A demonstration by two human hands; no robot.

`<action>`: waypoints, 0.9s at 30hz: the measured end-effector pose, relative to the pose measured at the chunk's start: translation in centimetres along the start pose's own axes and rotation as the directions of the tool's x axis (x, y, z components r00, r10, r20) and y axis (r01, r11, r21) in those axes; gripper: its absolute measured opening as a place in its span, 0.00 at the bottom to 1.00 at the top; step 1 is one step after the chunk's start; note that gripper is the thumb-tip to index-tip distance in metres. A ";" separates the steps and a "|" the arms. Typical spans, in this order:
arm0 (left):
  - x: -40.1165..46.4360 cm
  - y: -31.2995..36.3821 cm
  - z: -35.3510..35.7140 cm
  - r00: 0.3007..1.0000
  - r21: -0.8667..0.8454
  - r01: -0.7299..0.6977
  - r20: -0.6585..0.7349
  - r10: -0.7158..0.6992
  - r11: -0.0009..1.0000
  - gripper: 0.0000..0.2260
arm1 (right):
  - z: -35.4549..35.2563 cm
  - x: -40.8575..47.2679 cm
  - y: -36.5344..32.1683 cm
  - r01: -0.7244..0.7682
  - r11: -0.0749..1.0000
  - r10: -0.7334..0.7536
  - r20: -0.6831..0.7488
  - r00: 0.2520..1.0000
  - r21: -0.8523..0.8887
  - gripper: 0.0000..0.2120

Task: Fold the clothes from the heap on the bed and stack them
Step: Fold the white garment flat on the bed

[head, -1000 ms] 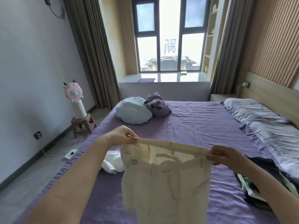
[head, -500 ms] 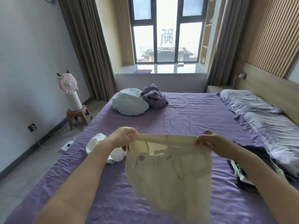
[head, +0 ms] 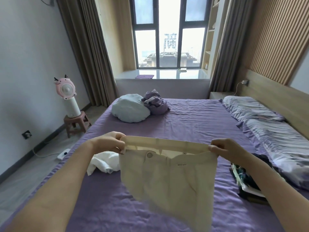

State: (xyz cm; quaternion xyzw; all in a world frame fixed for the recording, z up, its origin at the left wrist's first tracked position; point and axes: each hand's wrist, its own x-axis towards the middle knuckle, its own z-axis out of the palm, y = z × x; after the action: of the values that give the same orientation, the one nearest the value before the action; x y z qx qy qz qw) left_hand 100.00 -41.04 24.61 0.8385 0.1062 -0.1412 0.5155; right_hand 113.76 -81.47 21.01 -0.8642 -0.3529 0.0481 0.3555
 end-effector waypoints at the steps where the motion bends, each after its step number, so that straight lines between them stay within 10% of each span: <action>1: 0.1 -0.1 -0.2 1.000 0.067 -0.015 0.023 0.014 0.998 0.15 | -0.2 0.1 0.0 0.032 0.998 -0.031 0.014 0.999 -0.058 0.18; 5: 1.1 -0.2 0.6 0.996 0.168 -0.057 -0.053 0.066 0.984 0.17 | 0.1 0.3 0.7 0.147 0.948 -0.123 0.101 0.987 -0.283 0.21; 14: 1.8 -0.1 0.6 0.919 0.464 -0.137 -0.270 0.287 0.875 0.07 | 0.2 0.5 2.5 0.000 0.997 -0.014 -0.186 0.982 -0.075 0.09; 23: 1.6 0.1 2.5 0.890 0.087 -0.246 -0.376 0.260 0.965 0.11 | 0.1 3.1 2.5 -0.114 0.934 0.246 -0.377 0.893 0.338 0.06; 27: 2.3 0.5 4.0 0.868 0.068 -0.233 -0.435 0.240 0.970 0.12 | -0.3 3.8 2.2 -0.077 0.997 0.077 -0.374 0.924 0.016 0.07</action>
State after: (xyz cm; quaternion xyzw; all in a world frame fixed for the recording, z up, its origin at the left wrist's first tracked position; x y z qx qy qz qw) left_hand 101.86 -44.76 22.54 0.8587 0.1154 0.1152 0.4859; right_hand 117.96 -80.24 20.47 -0.8704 -0.2444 -0.1034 0.4148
